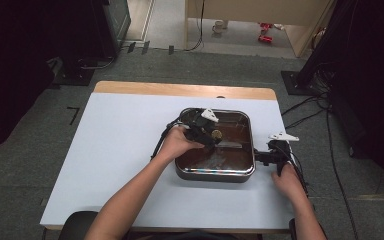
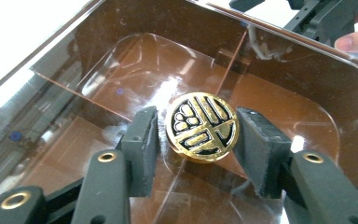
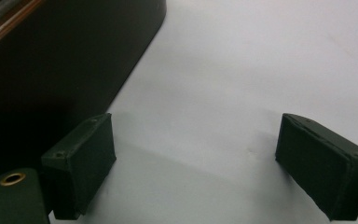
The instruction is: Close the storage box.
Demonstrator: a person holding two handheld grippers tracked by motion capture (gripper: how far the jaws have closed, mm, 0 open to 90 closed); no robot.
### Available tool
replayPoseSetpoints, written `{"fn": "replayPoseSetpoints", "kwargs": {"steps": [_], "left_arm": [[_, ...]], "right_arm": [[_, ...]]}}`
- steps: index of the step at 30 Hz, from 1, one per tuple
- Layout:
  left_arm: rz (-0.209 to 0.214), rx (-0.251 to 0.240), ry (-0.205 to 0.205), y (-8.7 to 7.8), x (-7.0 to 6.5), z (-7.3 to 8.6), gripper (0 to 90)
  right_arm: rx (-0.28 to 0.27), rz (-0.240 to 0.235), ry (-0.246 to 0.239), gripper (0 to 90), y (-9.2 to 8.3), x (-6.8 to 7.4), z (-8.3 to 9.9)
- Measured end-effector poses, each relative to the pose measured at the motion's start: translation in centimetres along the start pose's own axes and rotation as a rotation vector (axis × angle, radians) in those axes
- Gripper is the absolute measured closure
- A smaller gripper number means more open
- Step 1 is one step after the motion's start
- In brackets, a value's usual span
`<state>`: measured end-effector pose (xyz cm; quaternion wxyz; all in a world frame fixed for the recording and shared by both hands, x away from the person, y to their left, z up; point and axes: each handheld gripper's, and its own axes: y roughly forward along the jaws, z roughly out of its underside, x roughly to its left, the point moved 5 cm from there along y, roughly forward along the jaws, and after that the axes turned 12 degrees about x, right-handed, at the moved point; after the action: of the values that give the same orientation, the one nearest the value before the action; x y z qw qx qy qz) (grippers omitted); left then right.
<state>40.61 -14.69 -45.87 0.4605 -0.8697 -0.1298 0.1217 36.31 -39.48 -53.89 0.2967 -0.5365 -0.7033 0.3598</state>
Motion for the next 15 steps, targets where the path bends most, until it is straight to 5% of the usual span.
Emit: {"fn": "replayPoseSetpoints", "kwargs": {"steps": [5, 10, 15], "left_arm": [[0.019, 0.021, -0.032, -0.4, -0.1, 0.2, 43.0], [0.112, -0.017, -0.100, -1.5, 0.0, 0.5, 37.8], [0.072, -0.047, -0.098, -2.9, 0.0, 0.9, 35.9]], "right_arm": [[0.000, 0.000, 0.000, 11.3, 0.0, 0.0, 0.0], [0.000, 0.000, 0.000, 11.3, 0.0, 0.0, 0.0], [0.000, 0.000, 0.000, 11.3, 0.0, 0.0, 0.0]]}}
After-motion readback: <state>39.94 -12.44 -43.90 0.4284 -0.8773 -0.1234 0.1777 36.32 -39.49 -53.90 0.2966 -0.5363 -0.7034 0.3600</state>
